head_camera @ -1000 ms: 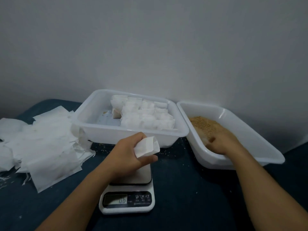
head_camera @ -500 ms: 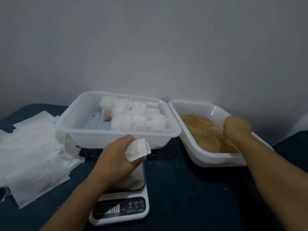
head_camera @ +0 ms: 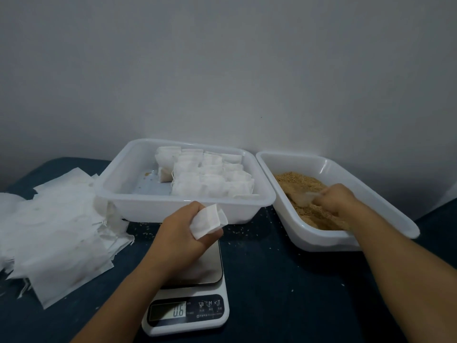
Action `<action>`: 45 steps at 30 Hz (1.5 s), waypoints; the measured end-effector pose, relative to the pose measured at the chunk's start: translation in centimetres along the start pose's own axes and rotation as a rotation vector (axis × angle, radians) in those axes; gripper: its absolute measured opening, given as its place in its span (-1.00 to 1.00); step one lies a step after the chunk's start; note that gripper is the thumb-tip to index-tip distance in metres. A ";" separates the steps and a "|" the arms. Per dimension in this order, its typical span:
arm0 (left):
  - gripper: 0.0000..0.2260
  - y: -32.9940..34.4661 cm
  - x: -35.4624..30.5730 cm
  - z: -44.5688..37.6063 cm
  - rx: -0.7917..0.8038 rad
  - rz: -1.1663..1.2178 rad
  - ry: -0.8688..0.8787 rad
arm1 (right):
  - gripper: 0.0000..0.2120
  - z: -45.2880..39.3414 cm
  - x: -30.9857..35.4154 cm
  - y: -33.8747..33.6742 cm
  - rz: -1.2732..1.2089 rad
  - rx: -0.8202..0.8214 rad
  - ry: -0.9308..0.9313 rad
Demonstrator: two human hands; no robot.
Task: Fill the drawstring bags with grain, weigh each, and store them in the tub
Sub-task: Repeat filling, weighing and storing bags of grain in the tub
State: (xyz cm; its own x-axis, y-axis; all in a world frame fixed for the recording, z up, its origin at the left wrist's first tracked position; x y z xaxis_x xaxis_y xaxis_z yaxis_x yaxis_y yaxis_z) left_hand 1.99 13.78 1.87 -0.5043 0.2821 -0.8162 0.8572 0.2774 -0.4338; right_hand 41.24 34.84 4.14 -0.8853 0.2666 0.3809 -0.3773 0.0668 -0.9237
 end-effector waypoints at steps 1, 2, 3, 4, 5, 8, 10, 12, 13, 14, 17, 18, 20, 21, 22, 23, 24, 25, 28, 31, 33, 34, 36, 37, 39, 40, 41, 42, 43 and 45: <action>-0.74 0.0 0.1 0.0 -0.002 0.014 -0.007 | -0.69 0.0 0.1 0.2 -0.056 0.001 0.011; -0.76 0.0 0.1 -0.1 -0.003 0.023 -0.014 | -0.71 0.1 0.1 0.4 -0.105 -0.004 0.028; -0.77 0.0 0.2 -0.1 -0.005 0.029 -0.023 | -0.73 0.2 0.0 0.5 -0.149 -0.013 0.044; -0.77 0.0 0.3 -0.2 -0.006 0.031 -0.033 | -0.76 0.3 -0.1 0.6 -0.199 -0.024 0.057; -0.77 0.0 0.4 -0.2 -0.007 0.036 -0.042 | -0.78 0.5 -0.2 0.8 -0.259 -0.031 0.064; -0.77 0.0 0.8 -0.3 -0.022 0.070 -0.058 | -0.72 1.5 0.1 1.4 -0.483 -0.051 0.031; -0.77 0.0 1.1 -0.3 -0.032 0.099 -0.074 | -0.70 2.6 0.7 1.1 -0.581 -0.097 -0.009; -0.77 0.0 1.4 -0.4 -0.039 0.114 -0.091 | -0.65 3.8 1.5 0.5 -0.641 -0.146 -0.047; -0.77 0.0 1.6 -0.4 -0.041 0.119 -0.099 | -0.64 4.4 1.9 0.2 -0.660 -0.166 -0.066; -0.77 0.0 1.8 -0.5 -0.040 0.125 -0.109 | -0.64 5.1 2.3 -0.1 -0.674 -0.183 -0.088; -0.76 0.0 2.3 -0.6 -0.042 0.144 -0.137 | -0.69 7.5 3.8 -0.9 -0.731 -0.159 -0.186; -0.77 -0.1 2.4 -0.6 -0.047 0.153 -0.145 | -0.69 8.5 4.5 -1.2 -0.760 -0.131 -0.222; -0.77 -0.3 2.7 -0.7 -0.063 0.173 -0.160 | -0.62 10.6 5.9 -1.8 -0.794 -0.071 -0.282; -0.76 -0.5 2.8 -0.8 -0.075 0.174 -0.165 | -0.57 11.6 6.6 -2.0 -0.806 -0.029 -0.311; -0.76 -0.7 2.9 -0.9 -0.091 0.168 -0.165 | -0.53 12.5 7.3 -2.1 -0.808 0.020 -0.350; -0.76 -1.0 3.0 -1.0 -0.108 0.165 -0.163 | -0.52 13.2 8.0 -2.0 -0.792 0.078 -0.405; -0.76 -1.2 3.1 -1.0 -0.122 0.174 -0.160 | -0.52 14.0 8.7 -1.8 -0.765 0.146 -0.470; -0.76 -1.4 3.1 -1.0 -0.133 0.195 -0.156 | -0.53 14.7 9.4 -1.5 -0.726 0.210 -0.534; -0.76 -1.6 3.4 -1.1 -0.150 0.222 -0.154 | -0.56 16.3 10.5 -1.5 -0.522 0.280 -0.664; -0.77 -1.7 3.7 -1.1 -0.155 0.192 -0.176 | -0.64 17.1 11.2 -2.2 -0.331 0.276 -0.710; -0.77 -1.7 3.7 -1.1 -0.155 0.184 -0.188 | -0.69 17.7 11.8 -2.9 -0.329 0.296 -0.732; -0.77 -1.7 3.7 -1.1 -0.155 0.184 -0.190 | -0.70 17.8 12.0 -3.3 -0.329 0.302 -0.742; -0.77 -1.7 3.6 -1.1 -0.156 0.189 -0.192 | -0.69 18.0 12.3 -3.9 -0.282 0.282 -0.758; -0.77 -1.7 3.6 -1.1 -0.156 0.195 -0.193 | -0.69 18.1 12.4 -4.2 -0.256 0.273 -0.763; -0.77 -1.7 3.5 -1.1 -0.152 0.200 -0.197 | -0.69 18.2 12.5 -4.8 -0.214 0.273 -0.767; -0.77 -1.7 3.4 -1.1 -0.149 0.197 -0.196 | -0.69 18.3 12.6 -5.0 -0.194 0.275 -0.771; -0.77 -1.7 3.3 -1.0 -0.145 0.191 -0.188 | -0.68 18.4 12.7 -5.2 -0.172 0.280 -0.773; -0.78 -1.6 3.2 -1.0 -0.137 0.178 -0.172 | -0.67 18.5 12.9 -5.3 -0.152 0.291 -0.778; -0.78 -1.6 3.0 -0.9 -0.124 0.155 -0.149 | -0.66 18.7 13.1 -5.4 -0.130 0.306 -0.784; -0.77 -1.3 2.6 -0.7 -0.085 0.101 -0.092 | -0.67 19.0 13.7 -5.6 -0.073 0.330 -0.811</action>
State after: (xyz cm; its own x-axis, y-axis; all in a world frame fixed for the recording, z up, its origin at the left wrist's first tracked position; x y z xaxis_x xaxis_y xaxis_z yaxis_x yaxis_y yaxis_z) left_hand -0.52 14.83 0.63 -0.4010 0.2284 -0.8871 0.8893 0.3296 -0.3171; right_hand 26.05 19.82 15.31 -0.7291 -0.5009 0.4664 -0.3887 -0.2579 -0.8846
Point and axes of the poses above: each hand's wrist, its own z-axis away from the middle knuckle, its own y-axis out of the palm, x = y × z, the point moved 7 cm from there along -z, towards the middle knuckle, and after that the axes turned 4 degrees about z, right-handed, at the moved point
